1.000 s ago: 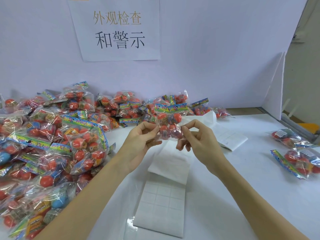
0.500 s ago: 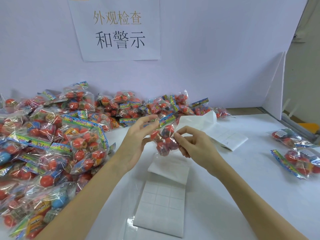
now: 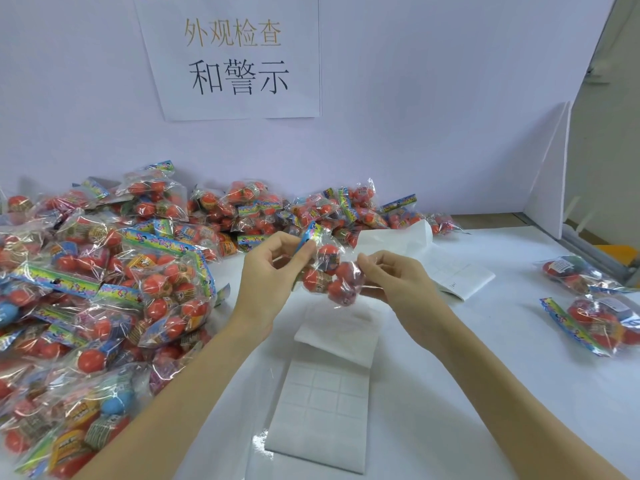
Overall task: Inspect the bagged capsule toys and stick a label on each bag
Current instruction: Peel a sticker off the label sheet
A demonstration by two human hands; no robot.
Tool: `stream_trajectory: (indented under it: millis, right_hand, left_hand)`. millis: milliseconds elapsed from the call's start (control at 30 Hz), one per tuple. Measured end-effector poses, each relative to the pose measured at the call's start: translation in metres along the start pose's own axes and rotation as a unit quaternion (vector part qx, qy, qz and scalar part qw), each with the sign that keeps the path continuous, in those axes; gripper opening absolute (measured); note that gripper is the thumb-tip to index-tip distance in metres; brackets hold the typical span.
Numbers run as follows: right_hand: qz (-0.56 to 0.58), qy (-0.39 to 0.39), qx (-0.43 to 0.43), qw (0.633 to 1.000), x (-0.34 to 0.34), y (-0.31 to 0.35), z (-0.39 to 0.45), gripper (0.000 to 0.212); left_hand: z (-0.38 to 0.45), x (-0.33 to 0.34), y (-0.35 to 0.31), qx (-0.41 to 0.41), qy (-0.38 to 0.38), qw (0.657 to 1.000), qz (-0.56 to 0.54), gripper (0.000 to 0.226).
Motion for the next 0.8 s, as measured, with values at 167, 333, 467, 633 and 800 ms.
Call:
stream_trajectory:
  millis: [167,333,467,633,800]
  right_hand:
    - [0.103,-0.050,0.004,0.993,-0.009,0.002,0.000,0.020]
    - [0.082,-0.028,-0.008,0.996,-0.006,0.006,0.000,0.025]
    - [0.034,0.060,0.022,0.997,0.011,0.002,-0.003,0.039]
    - [0.035,0.048,-0.015,0.998,0.009,0.004,-0.003,0.020]
    - [-0.036,0.016,-0.102,0.994,-0.002,0.019,0.000,0.029]
  left_hand:
    - [-0.002,0.014,0.011,-0.035,0.032,0.998,0.032,0.019]
    - [-0.003,0.014,0.019,-0.073,0.031,0.997,0.024,0.017]
    - [-0.001,0.006,0.020,-0.106,0.004,0.994,-0.038,0.016]
    - [0.001,0.002,0.013,-0.084,-0.001,0.996,0.016,0.021]
    - [-0.004,0.019,0.028,-0.226,0.091,0.958,-0.152,0.045]
Point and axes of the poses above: each hand's wrist, its own z-axis towards the middle knuckle, its own x-axis out of the palm, y = z × x, the point moved 9 cm from there along z, towards the middle knuckle, and after that the axes turned 11 degrees about -x, right-handed, at the moved point
